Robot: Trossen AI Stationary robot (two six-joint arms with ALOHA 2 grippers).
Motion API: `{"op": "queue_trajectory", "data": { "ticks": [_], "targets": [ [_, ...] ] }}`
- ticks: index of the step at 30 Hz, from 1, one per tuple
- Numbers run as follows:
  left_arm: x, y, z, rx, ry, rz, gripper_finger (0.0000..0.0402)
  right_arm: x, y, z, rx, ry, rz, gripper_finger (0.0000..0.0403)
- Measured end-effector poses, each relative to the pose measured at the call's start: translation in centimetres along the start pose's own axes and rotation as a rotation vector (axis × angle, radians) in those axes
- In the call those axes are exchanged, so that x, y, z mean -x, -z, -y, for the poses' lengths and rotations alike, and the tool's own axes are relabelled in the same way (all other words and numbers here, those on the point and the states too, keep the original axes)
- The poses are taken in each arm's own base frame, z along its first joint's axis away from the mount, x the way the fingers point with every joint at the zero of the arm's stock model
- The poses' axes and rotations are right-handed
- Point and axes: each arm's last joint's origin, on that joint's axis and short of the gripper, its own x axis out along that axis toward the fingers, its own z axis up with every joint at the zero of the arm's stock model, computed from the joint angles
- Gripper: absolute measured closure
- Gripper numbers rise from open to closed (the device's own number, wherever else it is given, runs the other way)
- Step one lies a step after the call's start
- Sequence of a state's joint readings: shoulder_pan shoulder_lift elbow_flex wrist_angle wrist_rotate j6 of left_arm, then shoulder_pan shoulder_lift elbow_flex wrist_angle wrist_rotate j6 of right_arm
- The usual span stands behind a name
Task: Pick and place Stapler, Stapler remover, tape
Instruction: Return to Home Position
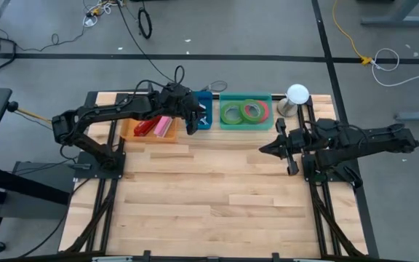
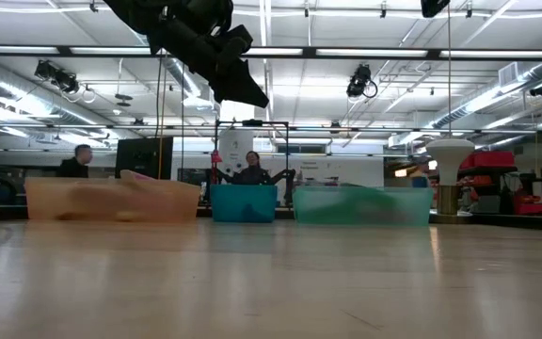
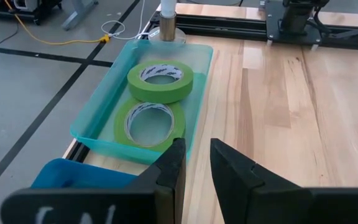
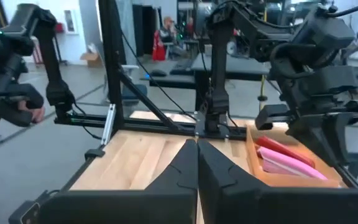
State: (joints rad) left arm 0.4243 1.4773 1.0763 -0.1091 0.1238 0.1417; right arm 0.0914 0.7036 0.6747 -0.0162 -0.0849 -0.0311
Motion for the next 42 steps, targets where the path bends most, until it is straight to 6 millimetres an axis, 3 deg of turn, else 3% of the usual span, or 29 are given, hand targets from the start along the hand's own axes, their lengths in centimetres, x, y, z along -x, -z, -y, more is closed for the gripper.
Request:
{"op": "queue_trajectory", "data": {
  "ticks": [12,20,42],
  "targets": [
    [0.0,0.0,0.0,-0.001,0.000,0.001,0.0326,1.0,6.2,-0.1,-0.008,0.054,0.053,0.0403],
    [0.0,0.0,0.0,0.000,0.000,0.000,0.0326,2.7,8.7,-0.3,-0.009,0.063,0.097,0.0403],
    [0.0,0.0,0.0,-0.001,0.000,-0.001,0.0326,4.9,9.7,-0.5,0.070,0.069,0.130,0.0403]
  ]
}}
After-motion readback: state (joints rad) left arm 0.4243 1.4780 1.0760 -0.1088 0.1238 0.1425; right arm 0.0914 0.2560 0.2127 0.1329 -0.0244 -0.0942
